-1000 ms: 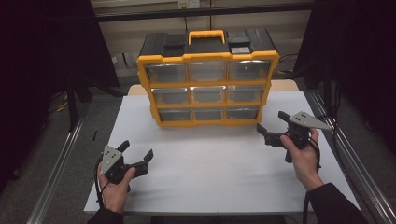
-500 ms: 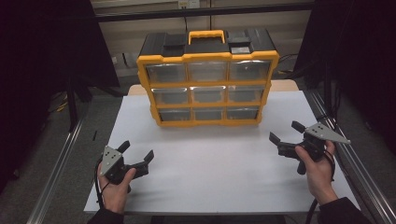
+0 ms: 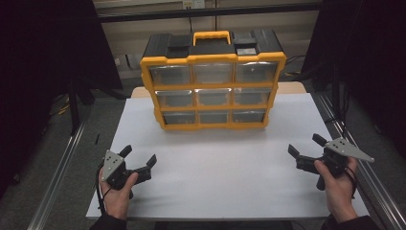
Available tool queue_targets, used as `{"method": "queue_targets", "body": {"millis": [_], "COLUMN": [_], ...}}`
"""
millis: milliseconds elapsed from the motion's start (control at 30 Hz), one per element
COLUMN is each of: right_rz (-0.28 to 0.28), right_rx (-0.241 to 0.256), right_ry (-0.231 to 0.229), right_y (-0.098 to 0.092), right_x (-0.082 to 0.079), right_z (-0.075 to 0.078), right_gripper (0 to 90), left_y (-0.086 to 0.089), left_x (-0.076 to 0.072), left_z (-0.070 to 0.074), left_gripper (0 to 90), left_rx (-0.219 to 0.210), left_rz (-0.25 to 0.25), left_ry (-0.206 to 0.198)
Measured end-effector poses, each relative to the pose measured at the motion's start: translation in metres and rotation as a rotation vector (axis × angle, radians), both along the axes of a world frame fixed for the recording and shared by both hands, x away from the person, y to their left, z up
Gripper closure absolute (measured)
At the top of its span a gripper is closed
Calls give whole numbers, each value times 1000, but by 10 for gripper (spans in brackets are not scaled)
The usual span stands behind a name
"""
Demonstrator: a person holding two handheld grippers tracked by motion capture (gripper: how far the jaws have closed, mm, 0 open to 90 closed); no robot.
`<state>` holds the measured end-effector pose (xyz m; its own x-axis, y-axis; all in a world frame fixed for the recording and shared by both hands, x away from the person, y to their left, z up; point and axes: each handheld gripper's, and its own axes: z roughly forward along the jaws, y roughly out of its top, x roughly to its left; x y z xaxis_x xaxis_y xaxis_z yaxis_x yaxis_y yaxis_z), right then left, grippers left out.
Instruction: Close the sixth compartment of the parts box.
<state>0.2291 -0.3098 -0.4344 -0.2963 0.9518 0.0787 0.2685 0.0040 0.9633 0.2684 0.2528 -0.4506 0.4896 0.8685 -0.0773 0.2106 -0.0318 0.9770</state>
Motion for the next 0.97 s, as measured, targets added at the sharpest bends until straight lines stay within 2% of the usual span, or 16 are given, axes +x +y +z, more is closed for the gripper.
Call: {"method": "queue_targets", "body": {"millis": [67, 100, 133, 300, 367, 500, 533, 633, 667, 700, 733, 800, 833, 900, 967], "right_rz": [0, -3, -4, -18, -22, -25, -23, -35, -35, -38, -41, -36, -36, -34, -33], "right_rx": [-8, -6, -9, -34, -46, -51, -54, -46, -40, -40, -37, -37, -41, -42, -38], "right_ry": [3, 8, 10, 8, 10, 33, 38, 11, 14, 15, 15, 13, 10, 11, 12], "right_y": [-2, -2, -3, -7, -9, -12, -12, -13, -13, -13, -13, -13, -12, -12, -12], "right_x": [-4, -5, -7, -18, -22, -30, -31, -31, -31, -30, -30, -29, -29, -29, -28], "right_z": [-3, -4, -4, -9, -11, -16, -17, -15, -15, -16, -16, -15, -15, -15, -15], "right_gripper": [26, 26, 26, 26, 26, 26, 26, 27, 27, 28, 28, 28, 28, 28, 28], "left_y": [2, 2, 1, 3, 4, 5, 4, 4, 4, 2, 3, 2, 3, 3, 1], "left_x": [-1, -1, -1, -2, -2, -3, -4, -3, -3, -3, -3, -3, -3, -3, -2], "left_z": [0, 0, -1, -2, -2, -1, -1, 0, 0, 0, 0, 0, 0, 0, 0], "left_gripper": [26, 26, 26, 26, 26, 26, 26, 26, 26, 26, 26, 26, 26, 26, 25], "left_rx": [15, 9, -24, -8, -15, 2, -11, -2, -8, -32, -19, -32, -16, -4, -13], "left_rz": [-3, 5, 5, 21, 18, 16, 13, 2, -3, -4, -6, -8, 2, -9, -8], "left_ry": [5, 14, 9, 14, 10, 11, 10, 0, 2, -4, -3, 0, -3, -1, -1]}}
